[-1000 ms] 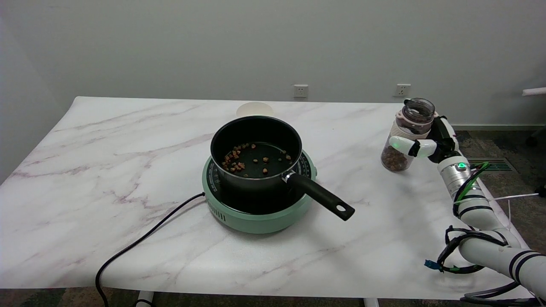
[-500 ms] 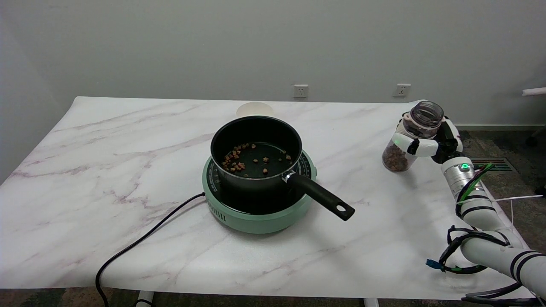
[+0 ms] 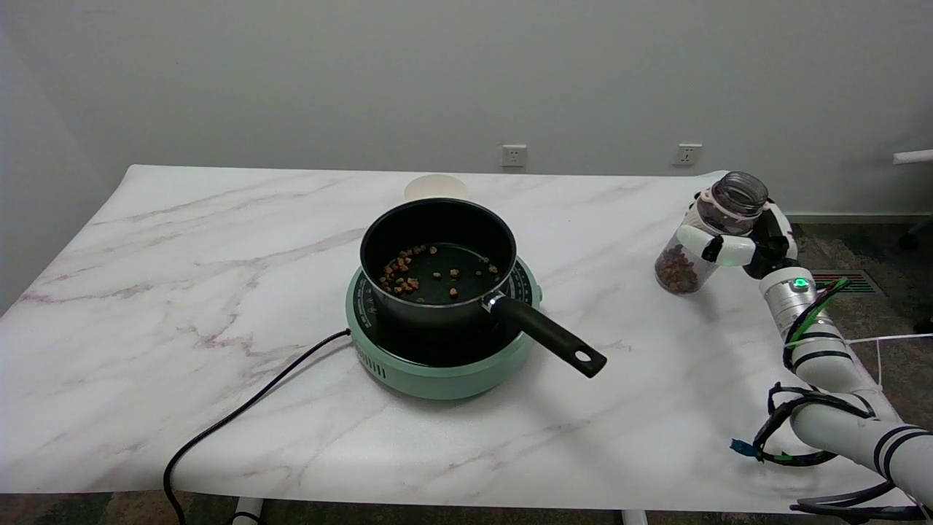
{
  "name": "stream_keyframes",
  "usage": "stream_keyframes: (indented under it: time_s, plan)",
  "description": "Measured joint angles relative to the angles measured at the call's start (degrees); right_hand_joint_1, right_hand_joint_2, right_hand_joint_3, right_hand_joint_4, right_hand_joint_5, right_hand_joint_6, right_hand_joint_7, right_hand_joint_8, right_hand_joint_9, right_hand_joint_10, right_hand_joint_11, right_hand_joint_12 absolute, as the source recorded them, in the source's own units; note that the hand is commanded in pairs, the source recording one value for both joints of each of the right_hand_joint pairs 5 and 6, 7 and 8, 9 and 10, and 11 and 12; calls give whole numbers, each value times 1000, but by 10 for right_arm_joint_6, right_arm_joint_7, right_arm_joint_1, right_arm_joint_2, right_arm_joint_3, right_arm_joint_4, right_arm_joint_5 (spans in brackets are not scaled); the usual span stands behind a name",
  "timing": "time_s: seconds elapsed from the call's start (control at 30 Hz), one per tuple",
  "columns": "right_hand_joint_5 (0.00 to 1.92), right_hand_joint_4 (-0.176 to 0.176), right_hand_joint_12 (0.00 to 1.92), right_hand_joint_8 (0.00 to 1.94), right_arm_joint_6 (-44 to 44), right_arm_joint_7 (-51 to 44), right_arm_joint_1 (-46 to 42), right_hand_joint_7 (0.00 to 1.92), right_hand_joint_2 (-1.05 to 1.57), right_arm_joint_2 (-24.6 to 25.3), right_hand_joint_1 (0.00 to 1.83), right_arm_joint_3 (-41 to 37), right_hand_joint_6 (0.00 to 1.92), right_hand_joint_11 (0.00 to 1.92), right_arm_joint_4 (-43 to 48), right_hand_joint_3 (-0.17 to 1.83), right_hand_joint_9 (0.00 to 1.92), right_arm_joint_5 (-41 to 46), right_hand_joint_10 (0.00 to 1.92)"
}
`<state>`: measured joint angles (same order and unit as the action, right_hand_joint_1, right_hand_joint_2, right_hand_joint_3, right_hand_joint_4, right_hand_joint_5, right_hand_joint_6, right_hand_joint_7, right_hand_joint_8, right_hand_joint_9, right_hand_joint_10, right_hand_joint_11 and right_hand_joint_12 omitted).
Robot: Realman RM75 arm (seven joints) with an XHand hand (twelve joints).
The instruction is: Pick up the bottle.
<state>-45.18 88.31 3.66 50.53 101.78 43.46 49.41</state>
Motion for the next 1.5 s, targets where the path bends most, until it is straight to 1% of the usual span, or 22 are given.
stream_keyframes:
  time_s: [0.4, 0.8, 1.1, 1.5]
  plan:
    - [1168, 0, 830, 1235, 2, -1, 7, 1235, 193, -9, 1454, -7, 1168, 830, 4, 971, 1066, -2, 1066]
    - [1133, 0, 784, 1199, 32, -4, 14, 1199, 132, -36, 1453, -31, 1133, 784, 51, 1005, 1039, -37, 1039]
    - [1046, 0, 701, 1152, 94, -5, 24, 1152, -42, -50, 1464, -58, 1046, 701, 103, 1125, 993, -101, 993]
    - [939, 0, 574, 1084, 211, -6, 58, 1084, -214, -62, 1469, -75, 939, 574, 203, 1240, 922, -204, 922]
